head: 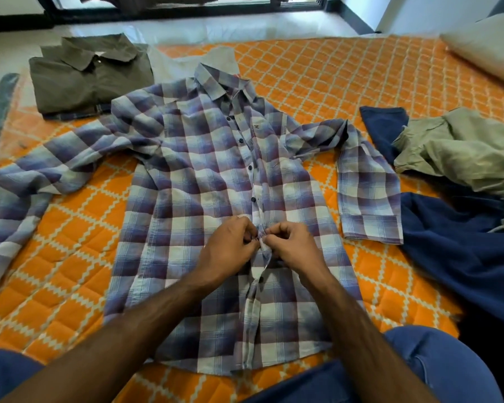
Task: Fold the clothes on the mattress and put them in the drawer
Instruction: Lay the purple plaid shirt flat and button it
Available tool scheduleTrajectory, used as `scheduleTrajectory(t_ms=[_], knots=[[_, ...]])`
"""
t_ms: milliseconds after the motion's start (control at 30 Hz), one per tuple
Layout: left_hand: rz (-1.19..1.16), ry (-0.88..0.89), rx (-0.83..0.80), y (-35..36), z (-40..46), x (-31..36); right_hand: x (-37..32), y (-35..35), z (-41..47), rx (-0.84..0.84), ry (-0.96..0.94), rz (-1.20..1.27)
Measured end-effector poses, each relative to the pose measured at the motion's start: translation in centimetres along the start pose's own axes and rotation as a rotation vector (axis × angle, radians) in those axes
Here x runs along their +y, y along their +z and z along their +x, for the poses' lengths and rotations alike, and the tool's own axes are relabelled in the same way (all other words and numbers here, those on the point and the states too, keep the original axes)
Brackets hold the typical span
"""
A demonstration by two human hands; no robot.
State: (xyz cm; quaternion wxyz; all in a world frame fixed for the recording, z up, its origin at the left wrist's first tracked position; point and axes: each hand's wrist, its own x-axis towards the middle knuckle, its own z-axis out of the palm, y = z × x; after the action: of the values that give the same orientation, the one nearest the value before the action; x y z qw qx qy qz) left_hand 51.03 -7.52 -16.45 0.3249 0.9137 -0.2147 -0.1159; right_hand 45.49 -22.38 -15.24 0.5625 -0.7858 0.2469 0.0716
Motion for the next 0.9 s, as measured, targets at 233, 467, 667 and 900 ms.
scheduleTrajectory(t_ms=[233,467,667,900], knots=[[-0.1,-0.08,-0.029,-0.1,0.5,0.0,0.3,0.2,0.2,0.057,-0.042,-0.068],[-0.301,-0.171,-0.06,-1.1,0.5,-0.2,0.0,0.9,0.1,0.103,-0.092,-0.121],[-0.427,-0.243,-0.078,-1.5,0.5,-0.3,0.1,0.8,-0.2,0.072,-0.107,-0.052],[-0.453,-0.282,-0.075,-1.5,0.5,-0.3,0.4,1.2,-0.2,0.071,-0.113,0.029]])
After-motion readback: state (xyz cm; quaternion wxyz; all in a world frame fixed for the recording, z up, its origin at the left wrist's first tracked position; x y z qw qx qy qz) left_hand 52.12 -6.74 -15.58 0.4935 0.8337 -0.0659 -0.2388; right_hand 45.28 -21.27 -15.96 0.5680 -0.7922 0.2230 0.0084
